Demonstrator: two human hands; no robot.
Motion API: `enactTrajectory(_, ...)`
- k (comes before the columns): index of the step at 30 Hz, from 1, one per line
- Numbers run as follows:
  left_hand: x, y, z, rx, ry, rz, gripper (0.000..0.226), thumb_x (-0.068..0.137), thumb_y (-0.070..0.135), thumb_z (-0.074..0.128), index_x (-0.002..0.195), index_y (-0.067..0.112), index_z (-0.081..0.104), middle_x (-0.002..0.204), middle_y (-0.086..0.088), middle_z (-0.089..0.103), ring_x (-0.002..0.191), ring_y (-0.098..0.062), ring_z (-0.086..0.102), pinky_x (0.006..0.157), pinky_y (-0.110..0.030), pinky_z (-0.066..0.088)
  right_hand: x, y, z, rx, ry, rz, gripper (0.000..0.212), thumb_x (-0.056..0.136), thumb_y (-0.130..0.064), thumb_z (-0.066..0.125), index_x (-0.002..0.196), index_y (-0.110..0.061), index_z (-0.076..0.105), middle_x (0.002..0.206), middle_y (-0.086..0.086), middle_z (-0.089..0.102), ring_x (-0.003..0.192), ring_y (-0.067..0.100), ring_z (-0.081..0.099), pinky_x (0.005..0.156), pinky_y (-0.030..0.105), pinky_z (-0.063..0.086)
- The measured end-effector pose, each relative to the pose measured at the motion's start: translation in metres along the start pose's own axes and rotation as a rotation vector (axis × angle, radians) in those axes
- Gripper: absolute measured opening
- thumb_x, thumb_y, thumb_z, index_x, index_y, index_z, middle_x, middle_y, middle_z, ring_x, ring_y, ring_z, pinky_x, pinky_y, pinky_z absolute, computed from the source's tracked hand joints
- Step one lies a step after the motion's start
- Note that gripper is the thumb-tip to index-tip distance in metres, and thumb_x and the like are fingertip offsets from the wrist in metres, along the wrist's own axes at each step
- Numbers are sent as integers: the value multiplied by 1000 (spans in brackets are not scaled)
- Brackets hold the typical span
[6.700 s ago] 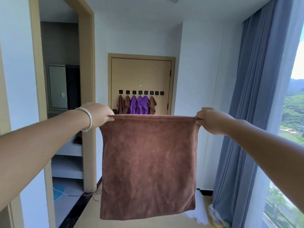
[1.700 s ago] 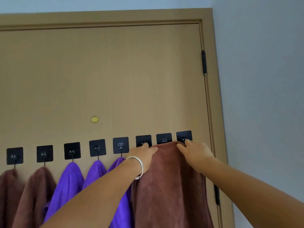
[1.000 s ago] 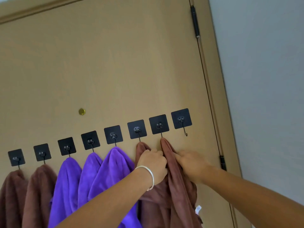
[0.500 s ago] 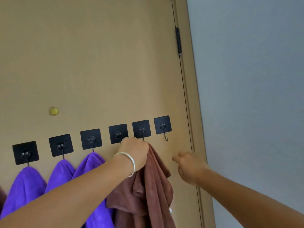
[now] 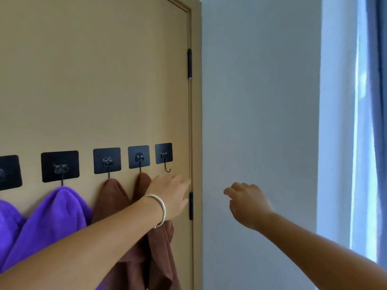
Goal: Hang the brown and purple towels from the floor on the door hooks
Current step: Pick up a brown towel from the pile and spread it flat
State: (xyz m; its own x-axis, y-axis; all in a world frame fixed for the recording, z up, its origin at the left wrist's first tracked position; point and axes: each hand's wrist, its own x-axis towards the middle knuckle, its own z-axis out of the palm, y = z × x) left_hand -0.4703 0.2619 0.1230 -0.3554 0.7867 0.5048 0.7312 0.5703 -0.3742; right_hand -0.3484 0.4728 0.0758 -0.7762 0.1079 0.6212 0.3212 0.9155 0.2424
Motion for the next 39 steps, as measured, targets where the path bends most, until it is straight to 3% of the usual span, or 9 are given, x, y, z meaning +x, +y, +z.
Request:
enactTrajectory(4,7,37,-6,-106,69,115,50,93,39,46,140,23,35,125,-2,52,113,-24,52,92,-40,42,-47,21,-30,-56,25,68,34,90,-15,39,115,-25,59,108,-5,62,94,19,59,84,32,45)
enactTrajectory(10,22,112,-24,-206,112,300,51,91,41,48,137,24,37,128,-3,49,118,-25,50,94,-39,41,-127,54,-92,-199,11,214,32,72,-5,59,96,-22,70,83,-4,66,72,22,62,65,34,51)
enactTrajectory(18,28,244,-88,-332,242,533,48,92,41,45,136,23,38,122,-2,52,111,-24,52,88,-38,40,-267,116,-190,-403,-105,505,31,78,-12,57,105,-21,68,93,-1,65,88,26,64,78,36,50)
enactTrajectory(24,11,359,-153,-438,321,723,47,92,44,47,134,22,41,118,-2,54,108,-24,54,90,-38,42,-383,140,-273,-563,-119,716,27,71,-10,63,94,-21,69,85,-1,67,76,24,67,69,34,54)
enactTrajectory(27,-7,415,-192,-488,363,796,48,93,44,46,135,23,39,115,-1,54,104,-23,55,90,-38,43,-443,143,-317,-627,-125,792,33,66,-8,68,95,-22,71,84,-2,69,71,21,68,66,33,55)
enactTrajectory(33,-63,521,-265,-584,409,942,53,93,47,48,139,25,35,120,-1,55,106,-21,57,90,-40,48,-561,138,-403,-693,-177,991,37,82,-10,54,115,-22,64,104,-2,69,87,18,67,79,32,54)
enactTrajectory(39,-132,617,-332,-733,424,1066,57,91,49,50,141,28,34,127,-2,54,112,-23,55,93,-39,47,-666,112,-481,-801,-204,1180,32,83,-16,58,113,-22,66,103,-2,70,85,16,67,79,33,55)
